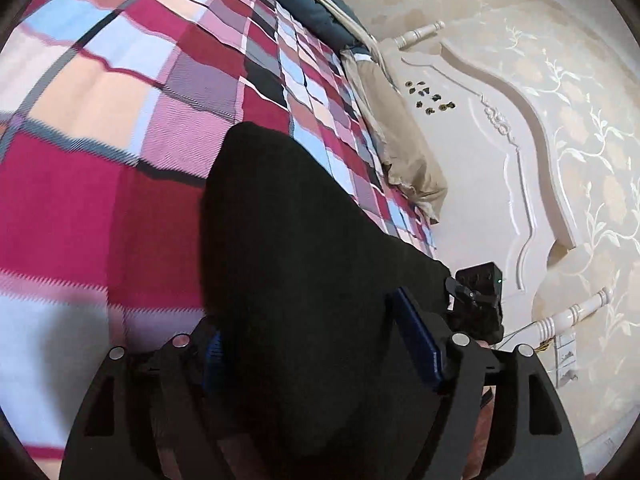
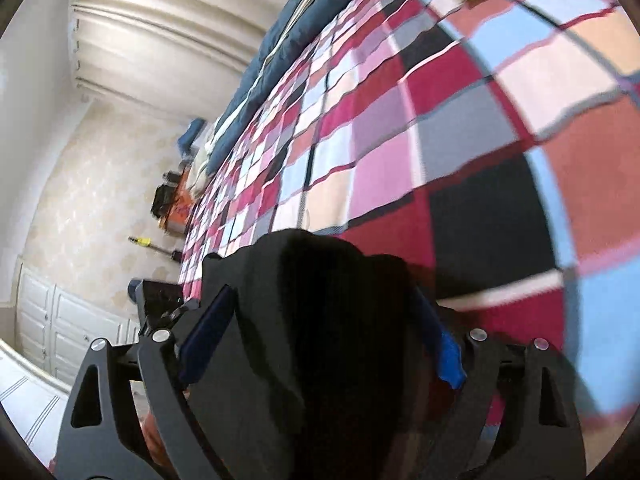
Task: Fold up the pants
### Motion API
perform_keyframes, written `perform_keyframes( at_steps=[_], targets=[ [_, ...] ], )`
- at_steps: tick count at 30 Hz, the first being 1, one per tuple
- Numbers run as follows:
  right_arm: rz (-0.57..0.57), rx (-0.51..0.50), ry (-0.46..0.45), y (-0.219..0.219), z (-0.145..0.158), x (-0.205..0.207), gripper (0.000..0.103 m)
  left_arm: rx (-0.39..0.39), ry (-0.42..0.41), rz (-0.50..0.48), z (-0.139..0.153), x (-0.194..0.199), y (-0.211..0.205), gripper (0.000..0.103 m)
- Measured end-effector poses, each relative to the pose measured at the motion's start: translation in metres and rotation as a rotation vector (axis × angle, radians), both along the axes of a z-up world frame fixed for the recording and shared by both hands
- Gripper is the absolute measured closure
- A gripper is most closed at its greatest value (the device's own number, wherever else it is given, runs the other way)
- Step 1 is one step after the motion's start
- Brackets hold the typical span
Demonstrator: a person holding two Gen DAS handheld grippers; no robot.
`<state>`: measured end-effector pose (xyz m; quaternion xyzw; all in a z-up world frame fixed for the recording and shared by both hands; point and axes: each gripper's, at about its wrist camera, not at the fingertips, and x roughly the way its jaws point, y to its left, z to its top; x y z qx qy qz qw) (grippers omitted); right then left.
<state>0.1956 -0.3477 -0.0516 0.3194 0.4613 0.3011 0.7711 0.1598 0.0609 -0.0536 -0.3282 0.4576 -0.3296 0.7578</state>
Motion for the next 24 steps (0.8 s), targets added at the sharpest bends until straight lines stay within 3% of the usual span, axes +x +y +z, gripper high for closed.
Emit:
perform_keyframes(
  at_steps=[1,3,4,11,20,24],
  targets=[
    [0.016,-0.027,0.001,0.004,0.0,0.001,0.029,0.015,-0.003,0.002,0.0,0.002,-0.001,0.033],
    [0.019,-0.023,0.019,0.006,-0.004,0.002,0.048,0.114,-0.015,0.004,0.001,0.007,-0.008,0.056],
    [0.009,-0.013,0.013,0.005,-0.004,0.0,0.052,0.136,-0.024,0.003,0.002,0.006,-0.009,0.058],
    [-0.003,0.03,-0.076,0.012,0.017,-0.004,0.064,0.201,-0.086,0.02,0.016,0.004,-0.003,0.075],
    [0.047,0.087,-0.091,0.068,0.029,0.049,0.066,0.298,-0.141,0.118,0.046,0.05,0.04,0.076],
    [0.052,0.107,-0.081,0.094,0.026,0.079,0.066,0.344,-0.123,0.16,0.044,0.078,0.06,0.076]
  ],
)
